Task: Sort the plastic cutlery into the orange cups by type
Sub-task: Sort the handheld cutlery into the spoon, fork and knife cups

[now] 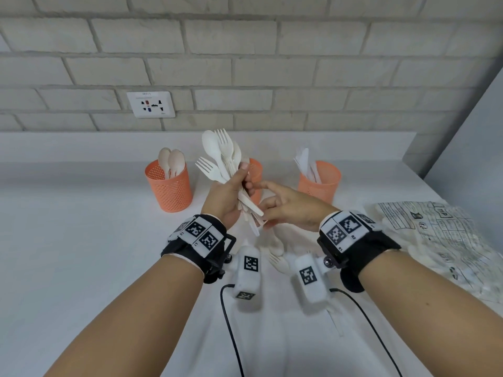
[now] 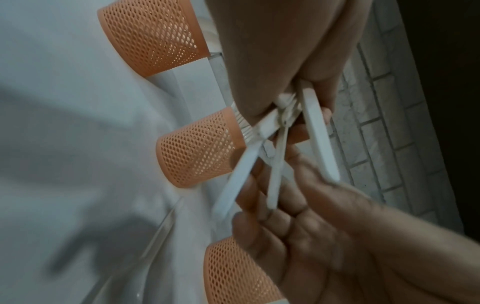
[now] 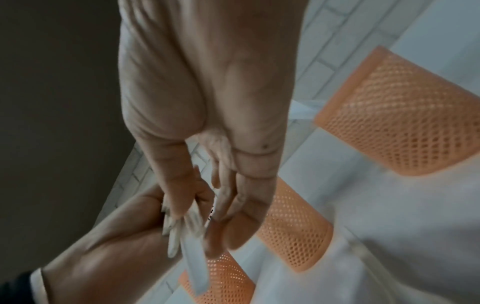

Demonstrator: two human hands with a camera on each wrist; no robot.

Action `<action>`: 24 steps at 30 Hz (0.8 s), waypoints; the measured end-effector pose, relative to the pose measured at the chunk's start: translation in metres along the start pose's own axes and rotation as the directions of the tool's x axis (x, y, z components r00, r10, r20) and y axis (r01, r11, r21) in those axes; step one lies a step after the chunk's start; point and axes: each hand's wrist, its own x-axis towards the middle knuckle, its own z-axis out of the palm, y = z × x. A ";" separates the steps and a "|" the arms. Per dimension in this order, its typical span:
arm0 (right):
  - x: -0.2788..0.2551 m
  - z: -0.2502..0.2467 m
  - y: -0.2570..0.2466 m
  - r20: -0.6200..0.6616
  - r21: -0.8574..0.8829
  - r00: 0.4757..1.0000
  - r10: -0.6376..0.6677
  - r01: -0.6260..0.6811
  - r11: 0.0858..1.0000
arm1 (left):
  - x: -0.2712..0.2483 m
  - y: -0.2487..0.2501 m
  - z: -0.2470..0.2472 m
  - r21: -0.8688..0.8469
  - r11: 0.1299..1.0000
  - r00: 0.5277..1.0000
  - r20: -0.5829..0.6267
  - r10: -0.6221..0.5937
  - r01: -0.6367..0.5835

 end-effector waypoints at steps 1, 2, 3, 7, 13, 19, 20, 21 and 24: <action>0.002 -0.001 0.003 0.003 -0.006 1.000 -0.005 0.005 1.000 | 0.000 0.000 0.000 -0.026 1.000 1.000 0.010 -0.006 0.006; 0.003 0.001 0.006 0.014 -0.026 1.000 -0.010 0.011 1.000 | -0.001 0.001 -0.001 -0.054 0.998 1.000 0.024 -0.012 0.014; 0.004 0.002 0.008 0.026 -0.039 1.000 -0.017 0.018 0.999 | -0.001 0.001 -0.001 -0.080 0.997 0.999 0.037 -0.022 0.025; -0.001 -0.001 0.014 0.078 -0.029 0.997 -0.010 0.013 0.999 | 0.001 0.006 -0.004 -0.127 0.990 0.998 0.021 -0.056 0.058; -0.012 -0.016 0.020 0.094 -0.148 0.991 0.096 -0.081 0.986 | 0.005 0.015 -0.011 -0.218 0.975 0.991 -0.121 -0.059 0.031; -0.014 -0.006 0.016 0.042 -0.145 0.994 0.097 -0.090 0.985 | 0.004 0.008 -0.002 -0.140 0.990 0.991 -0.121 -0.049 0.032; -0.015 -0.004 0.014 0.010 -0.138 0.995 0.096 -0.094 0.986 | 0.004 0.008 0.000 -0.147 0.988 0.992 -0.114 -0.051 0.034; -0.016 -0.003 0.015 -0.034 -0.172 0.994 0.102 -0.106 0.979 | 0.004 0.009 0.001 -0.158 0.987 0.991 -0.121 -0.051 0.031; -0.022 -0.015 0.020 -0.294 -0.446 0.951 0.100 -0.229 0.865 | 0.008 0.014 -0.002 -0.179 0.984 0.979 -0.201 -0.021 -0.016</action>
